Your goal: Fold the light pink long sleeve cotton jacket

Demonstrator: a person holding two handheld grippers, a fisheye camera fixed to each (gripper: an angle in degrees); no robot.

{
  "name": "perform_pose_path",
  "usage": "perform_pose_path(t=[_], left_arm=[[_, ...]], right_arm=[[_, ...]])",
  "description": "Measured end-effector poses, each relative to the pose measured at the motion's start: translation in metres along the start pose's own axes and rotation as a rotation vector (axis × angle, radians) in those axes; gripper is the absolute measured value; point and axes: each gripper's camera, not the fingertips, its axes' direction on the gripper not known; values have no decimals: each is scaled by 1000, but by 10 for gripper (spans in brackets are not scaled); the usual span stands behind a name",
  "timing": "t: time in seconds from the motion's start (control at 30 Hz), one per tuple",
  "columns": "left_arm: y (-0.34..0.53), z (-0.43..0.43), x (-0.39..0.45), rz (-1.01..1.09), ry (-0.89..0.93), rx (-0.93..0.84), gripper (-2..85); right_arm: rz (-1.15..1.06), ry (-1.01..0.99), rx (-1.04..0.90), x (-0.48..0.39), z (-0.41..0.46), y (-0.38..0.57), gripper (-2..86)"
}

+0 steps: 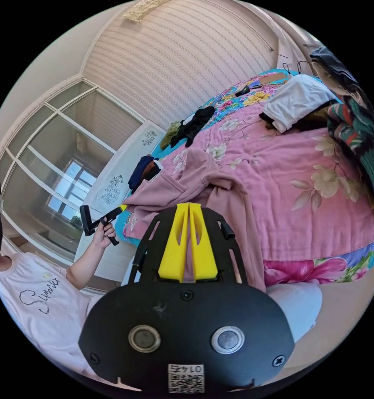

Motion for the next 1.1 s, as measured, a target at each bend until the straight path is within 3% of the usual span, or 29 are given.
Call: perform_pose_path(t=[0.2,0.37,0.47,0.53,0.57,0.7,0.8,1.03,1.1], left_arm=[[6,-12,-22,-85,36,12,7],[9,-62,-53,-154,-7,80,6],[18,-98,-79,-222,-40,123,5],[29,-129,-103,-292,-91,172,6],[33,-136,-110,-314,-106,184,6],[64,-183,-160,-483,-175,233,5],[80,-202,-185,-529,-181,211,5],[86,-219,-213,-603,-109,264,3],[86,-219,-219,-626,-88,263,3]], right_arm=[[-118,-50,-245,-55,95,38,107],[-461,185,-283,-133,166,59,158],[-539,329,-323,-157,207,66,144],[-470,371,-431,-161,223,65,42],[-459,370,-436,-163,222,65,38],[-366,230,-315,-157,164,60,17],[-301,235,-170,-140,88,50,13],[-254,669,319,-158,-106,24,16],[-217,775,359,-160,-125,19,20]])
